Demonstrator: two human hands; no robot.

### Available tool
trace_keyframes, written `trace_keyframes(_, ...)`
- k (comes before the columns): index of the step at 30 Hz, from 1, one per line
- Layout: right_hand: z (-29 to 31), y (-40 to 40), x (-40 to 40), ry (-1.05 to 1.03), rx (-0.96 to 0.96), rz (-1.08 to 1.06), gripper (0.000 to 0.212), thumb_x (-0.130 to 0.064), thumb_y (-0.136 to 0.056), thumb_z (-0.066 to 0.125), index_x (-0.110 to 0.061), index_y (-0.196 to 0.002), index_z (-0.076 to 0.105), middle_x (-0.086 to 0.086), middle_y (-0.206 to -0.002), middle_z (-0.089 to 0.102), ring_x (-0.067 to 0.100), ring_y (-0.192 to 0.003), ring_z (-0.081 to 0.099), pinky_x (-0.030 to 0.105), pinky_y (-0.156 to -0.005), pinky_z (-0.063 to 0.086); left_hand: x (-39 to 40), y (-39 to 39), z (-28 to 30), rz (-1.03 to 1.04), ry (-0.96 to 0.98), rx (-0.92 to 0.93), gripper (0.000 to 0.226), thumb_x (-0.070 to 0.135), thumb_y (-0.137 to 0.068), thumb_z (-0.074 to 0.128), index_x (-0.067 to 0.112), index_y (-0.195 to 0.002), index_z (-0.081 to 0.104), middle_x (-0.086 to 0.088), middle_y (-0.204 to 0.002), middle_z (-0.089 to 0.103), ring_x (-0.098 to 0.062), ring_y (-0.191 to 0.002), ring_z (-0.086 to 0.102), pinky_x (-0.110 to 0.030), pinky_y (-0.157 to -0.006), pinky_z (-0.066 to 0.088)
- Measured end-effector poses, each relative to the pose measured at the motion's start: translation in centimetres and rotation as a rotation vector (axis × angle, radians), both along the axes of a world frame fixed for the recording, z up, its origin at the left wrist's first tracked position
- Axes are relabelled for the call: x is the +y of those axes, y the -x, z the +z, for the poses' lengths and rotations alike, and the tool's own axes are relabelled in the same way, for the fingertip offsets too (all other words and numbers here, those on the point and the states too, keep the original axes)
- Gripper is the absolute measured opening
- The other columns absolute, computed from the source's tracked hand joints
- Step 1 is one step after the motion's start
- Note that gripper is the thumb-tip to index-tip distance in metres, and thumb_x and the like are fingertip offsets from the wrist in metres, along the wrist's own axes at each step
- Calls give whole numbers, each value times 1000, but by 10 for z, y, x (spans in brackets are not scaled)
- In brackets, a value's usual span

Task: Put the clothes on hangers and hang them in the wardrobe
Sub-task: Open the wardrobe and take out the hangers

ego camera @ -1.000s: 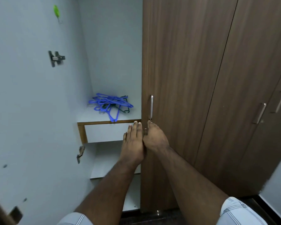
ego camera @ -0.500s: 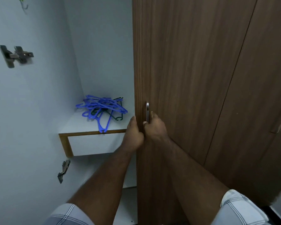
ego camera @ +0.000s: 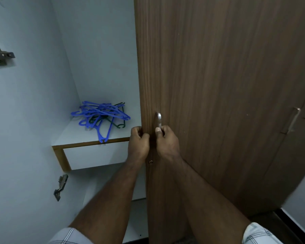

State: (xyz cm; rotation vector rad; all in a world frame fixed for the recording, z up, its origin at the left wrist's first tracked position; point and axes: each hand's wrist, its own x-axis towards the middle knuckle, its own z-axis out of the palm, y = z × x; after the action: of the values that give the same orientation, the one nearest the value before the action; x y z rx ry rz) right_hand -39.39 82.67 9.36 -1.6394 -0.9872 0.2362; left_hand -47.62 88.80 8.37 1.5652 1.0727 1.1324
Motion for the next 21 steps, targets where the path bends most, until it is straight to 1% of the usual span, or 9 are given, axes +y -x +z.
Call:
trace_keyframes(1,-1,1,-11,-6,0,-4,22,-33,-105,46,-21,-89,57,-5,-84,60,7,-74,54,23,-62,37,-12,2,-1,11,-5,-11,22,22,-98,55,21,-120,52,-2,-107,64,-19,-92,63,-36,-80,53)
trace_keyframes(3,-1,2,-36,-15,-1,-15,22,-33,-104,46,-20,-90,57,-4,-85,60,11,-77,56,26,-66,39,-40,7,-2,27,-32,-31,12,30,-101,54,23,-111,53,-1,-98,64,-19,-88,61,-35,-80,50)
trace_keyframes(5,-1,1,-63,-14,5,-25,21,-32,-104,47,-19,-93,60,-3,-88,62,14,-82,59,29,-71,44,-68,11,-2,18,-54,-35,12,32,-103,52,21,-107,53,-1,-92,63,-18,-83,60,-34,-76,49)
trace_keyframes(8,0,-3,-106,-11,47,-35,23,-35,-102,50,-18,-105,65,-2,-95,66,15,-89,64,38,-80,54,-113,13,-3,18,-74,-9,14,31,-103,51,19,-109,56,-3,-94,65,-15,-80,59,-29,-69,47)
trace_keyframes(11,6,-6,-151,8,9,-75,29,-40,-99,55,-15,-109,67,0,-100,67,20,-97,65,31,-77,48,-158,10,1,1,-83,36,5,24,-103,53,23,-106,57,3,-96,64,-6,-80,58,-22,-61,41)
trace_keyframes(15,15,1,-210,-57,-186,-246,50,-46,-92,64,-18,-132,57,-1,-121,55,15,-115,51,28,-87,42,-206,2,7,-54,-79,62,6,19,-101,56,21,-106,58,5,-96,64,-4,-83,59,-19,-61,42)
trace_keyframes(16,18,4,-222,-86,-210,-243,50,-45,-91,66,-19,-132,55,-2,-121,53,14,-114,50,27,-87,42,-216,-1,7,-72,-114,109,5,18,-101,57,19,-105,58,4,-95,64,-5,-82,59,-20,-61,42)
trace_keyframes(18,27,7,-239,-91,-217,-199,46,-44,-90,68,-22,-128,54,-5,-116,54,11,-107,54,27,-84,45,-234,-7,7,-120,-145,110,4,16,-100,56,15,-98,59,3,-87,64,-8,-77,59,-24,-65,44)
trace_keyframes(21,37,-1,-254,-90,-187,-222,41,-44,-88,72,-27,-117,50,-12,-109,52,9,-99,57,29,-82,52,-259,-20,7,-140,-130,89,28,21,-101,49,13,-77,59,-1,-65,57,-14,-63,54,-28,-60,45)
